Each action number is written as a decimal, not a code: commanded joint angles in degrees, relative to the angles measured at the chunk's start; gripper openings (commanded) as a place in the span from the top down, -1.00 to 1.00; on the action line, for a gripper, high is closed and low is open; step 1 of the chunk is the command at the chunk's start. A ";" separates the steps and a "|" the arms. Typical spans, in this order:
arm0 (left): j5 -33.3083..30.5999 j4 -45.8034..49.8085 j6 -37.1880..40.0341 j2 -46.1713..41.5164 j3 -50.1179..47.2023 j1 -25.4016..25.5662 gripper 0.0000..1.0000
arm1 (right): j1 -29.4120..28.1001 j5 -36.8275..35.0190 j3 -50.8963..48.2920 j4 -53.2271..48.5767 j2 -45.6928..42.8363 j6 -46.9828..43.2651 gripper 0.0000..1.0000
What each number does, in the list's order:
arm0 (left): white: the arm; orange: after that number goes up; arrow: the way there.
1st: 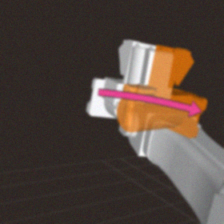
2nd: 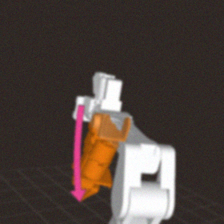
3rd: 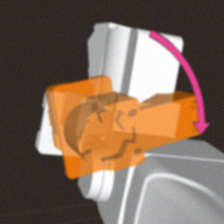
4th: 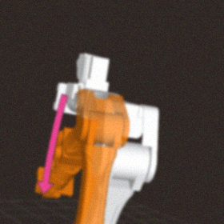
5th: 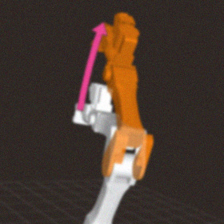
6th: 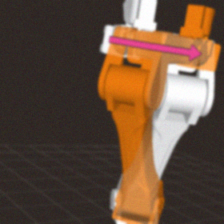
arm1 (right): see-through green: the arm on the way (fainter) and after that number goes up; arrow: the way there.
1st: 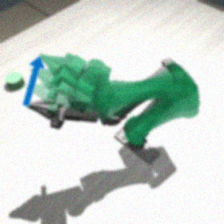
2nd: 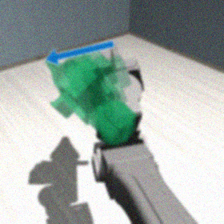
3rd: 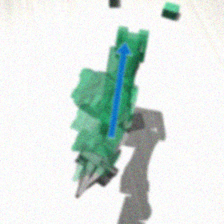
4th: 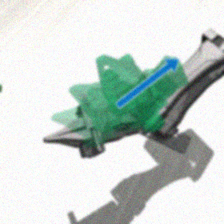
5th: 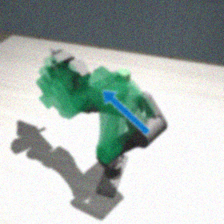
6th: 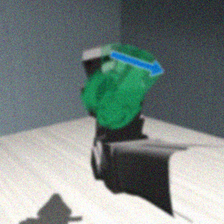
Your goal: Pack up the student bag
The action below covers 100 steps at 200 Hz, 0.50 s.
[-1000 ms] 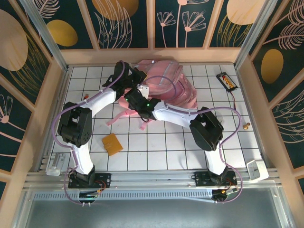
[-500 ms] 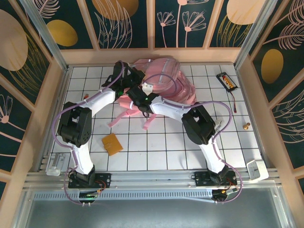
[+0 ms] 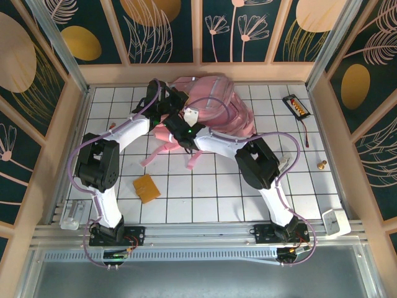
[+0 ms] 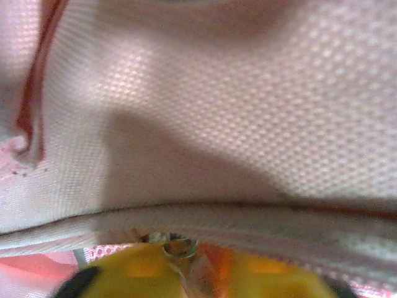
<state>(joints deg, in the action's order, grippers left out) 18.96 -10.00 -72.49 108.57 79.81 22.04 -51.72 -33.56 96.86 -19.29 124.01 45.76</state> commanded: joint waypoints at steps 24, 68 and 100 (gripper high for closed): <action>-2.21 -0.29 -5.53 -2.23 0.26 -1.71 1.00 | 0.31 5.34 -3.99 5.98 -7.38 -2.42 1.00; 5.00 -8.37 4.89 -0.48 -4.96 -5.85 0.31 | 3.55 33.86 -24.51 28.72 -17.38 -16.14 1.00; 6.37 -4.39 25.36 -7.31 -8.82 -11.47 -0.15 | 5.98 46.25 -28.30 29.22 -20.32 -24.60 1.00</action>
<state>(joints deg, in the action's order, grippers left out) 23.83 -14.28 -64.31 107.98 73.73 14.57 -46.68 -2.85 70.59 2.09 107.94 30.61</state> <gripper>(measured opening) 0.503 0.059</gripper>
